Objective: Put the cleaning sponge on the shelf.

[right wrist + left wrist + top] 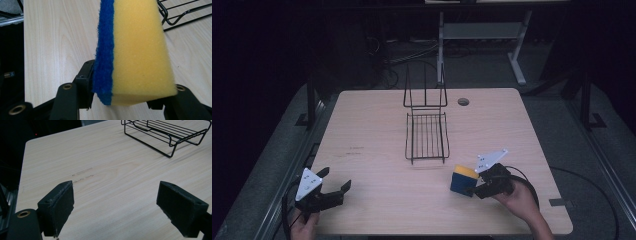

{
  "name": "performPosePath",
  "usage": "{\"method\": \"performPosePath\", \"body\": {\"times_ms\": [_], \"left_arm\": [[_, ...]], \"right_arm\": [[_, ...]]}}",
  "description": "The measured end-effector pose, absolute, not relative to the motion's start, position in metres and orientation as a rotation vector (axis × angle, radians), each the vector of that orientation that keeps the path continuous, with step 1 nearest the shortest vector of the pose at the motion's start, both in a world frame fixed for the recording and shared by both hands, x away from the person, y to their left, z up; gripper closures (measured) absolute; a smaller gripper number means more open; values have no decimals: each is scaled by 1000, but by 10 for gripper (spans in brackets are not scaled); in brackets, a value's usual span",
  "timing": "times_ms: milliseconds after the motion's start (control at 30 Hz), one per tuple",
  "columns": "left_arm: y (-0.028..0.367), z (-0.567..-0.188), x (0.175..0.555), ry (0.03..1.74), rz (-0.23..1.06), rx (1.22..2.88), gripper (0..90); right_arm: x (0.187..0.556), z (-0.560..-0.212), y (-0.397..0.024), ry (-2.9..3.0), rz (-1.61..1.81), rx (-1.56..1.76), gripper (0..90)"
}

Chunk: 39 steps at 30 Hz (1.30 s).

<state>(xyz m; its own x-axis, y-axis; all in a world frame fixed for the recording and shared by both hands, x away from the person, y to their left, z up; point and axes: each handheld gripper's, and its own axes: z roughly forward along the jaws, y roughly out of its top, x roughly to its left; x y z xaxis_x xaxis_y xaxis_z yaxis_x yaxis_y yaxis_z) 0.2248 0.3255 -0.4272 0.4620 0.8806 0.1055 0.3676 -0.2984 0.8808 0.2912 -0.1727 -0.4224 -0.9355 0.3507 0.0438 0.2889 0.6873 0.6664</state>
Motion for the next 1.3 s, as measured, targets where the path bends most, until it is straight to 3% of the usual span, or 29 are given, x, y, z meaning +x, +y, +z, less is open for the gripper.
{"method": "performPosePath", "body": {"times_ms": [1300], "left_arm": [[328,-426,224,1060,780,1852,139]], "right_arm": [[296,-426,-166,2850,1069,502,556]]}}
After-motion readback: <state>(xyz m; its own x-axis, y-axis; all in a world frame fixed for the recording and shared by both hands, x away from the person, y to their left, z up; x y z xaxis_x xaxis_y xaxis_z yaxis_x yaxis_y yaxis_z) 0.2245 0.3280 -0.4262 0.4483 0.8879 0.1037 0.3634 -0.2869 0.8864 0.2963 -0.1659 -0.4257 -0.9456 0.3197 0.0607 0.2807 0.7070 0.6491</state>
